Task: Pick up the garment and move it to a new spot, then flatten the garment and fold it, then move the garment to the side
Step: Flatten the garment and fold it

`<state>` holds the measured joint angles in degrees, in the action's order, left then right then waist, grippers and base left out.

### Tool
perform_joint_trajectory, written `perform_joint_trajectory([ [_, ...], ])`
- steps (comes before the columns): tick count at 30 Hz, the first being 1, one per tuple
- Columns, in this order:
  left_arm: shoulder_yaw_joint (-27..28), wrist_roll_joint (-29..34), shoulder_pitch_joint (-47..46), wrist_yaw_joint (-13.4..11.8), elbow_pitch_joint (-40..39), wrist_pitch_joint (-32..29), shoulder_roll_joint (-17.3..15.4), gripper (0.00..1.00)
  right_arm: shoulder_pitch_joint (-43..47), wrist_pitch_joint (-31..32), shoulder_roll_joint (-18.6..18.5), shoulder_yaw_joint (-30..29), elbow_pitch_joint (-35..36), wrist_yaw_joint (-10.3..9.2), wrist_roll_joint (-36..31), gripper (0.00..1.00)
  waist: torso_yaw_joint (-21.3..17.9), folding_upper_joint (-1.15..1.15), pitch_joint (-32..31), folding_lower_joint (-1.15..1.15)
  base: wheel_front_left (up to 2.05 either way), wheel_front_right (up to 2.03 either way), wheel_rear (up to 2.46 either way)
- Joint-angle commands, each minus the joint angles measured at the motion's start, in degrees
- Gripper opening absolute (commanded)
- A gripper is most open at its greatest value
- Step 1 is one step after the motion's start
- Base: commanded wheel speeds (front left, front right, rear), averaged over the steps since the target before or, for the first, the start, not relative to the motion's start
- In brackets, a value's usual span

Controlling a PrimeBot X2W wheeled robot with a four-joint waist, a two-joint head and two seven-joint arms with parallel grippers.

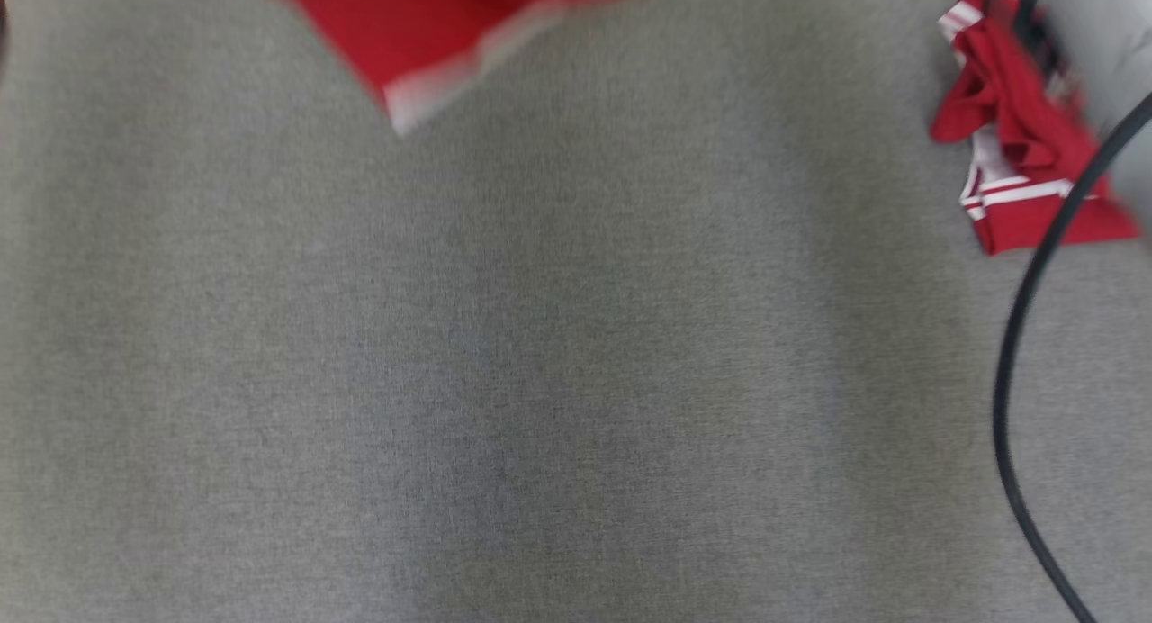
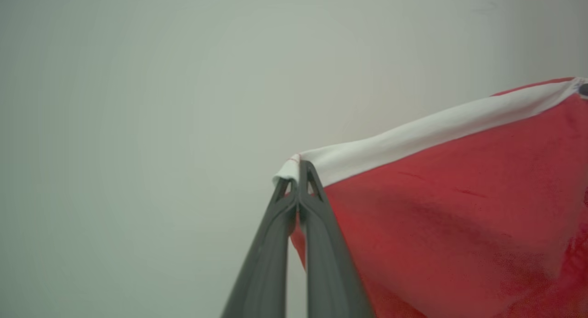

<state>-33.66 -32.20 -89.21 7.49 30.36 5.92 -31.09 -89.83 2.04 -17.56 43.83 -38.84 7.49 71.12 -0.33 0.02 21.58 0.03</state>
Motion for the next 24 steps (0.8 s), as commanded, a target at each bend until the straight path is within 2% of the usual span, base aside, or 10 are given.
perform_joint_trajectory([
  [1,-0.1,-0.1,-3.2,-0.1,2.0,0.6,0.4,0.0,-3.5,-1.0,0.7,-0.3,-2.5,0.01,-0.8,0.0,0.8,-0.02,3.3,-0.03,0.0,0.0,0.0],
  [6,0.4,1.7,-11.0,-0.8,8.2,5.5,3.0,0.0,-11.3,-7.3,1.0,2.0,-8.6,0.0,-5.9,0.0,2.4,-0.02,5.3,-0.03,0.0,0.0,0.0],
  [10,-0.5,1.8,-12.3,-0.4,10.7,8.3,5.5,0.0,-13.6,-10.1,1.2,6.0,-7.5,0.0,-6.8,0.0,3.3,-0.02,8.7,-0.03,0.0,0.0,0.0],
  [13,-0.2,0.2,-10.4,-0.1,11.2,8.9,6.6,0.0,-12.7,-10.1,0.1,8.3,-6.1,0.0,-5.4,0.0,3.3,-0.02,11.0,-0.03,0.0,0.0,0.0],
  [17,-1.6,1.0,-6.0,-0.2,9.6,9.3,6.5,0.0,-9.5,-9.5,-0.9,11.9,-2.6,0.01,-2.5,0.0,3.1,-0.02,12.4,-0.03,0.0,0.0,0.0],
  [24,2.5,-0.4,5.3,-0.1,1.7,9.4,5.3,0.0,-2.4,-10.7,-4.9,17.5,5.5,0.01,2.2,0.0,2.5,-0.02,10.9,-0.03,0.0,0.0,0.0],
])
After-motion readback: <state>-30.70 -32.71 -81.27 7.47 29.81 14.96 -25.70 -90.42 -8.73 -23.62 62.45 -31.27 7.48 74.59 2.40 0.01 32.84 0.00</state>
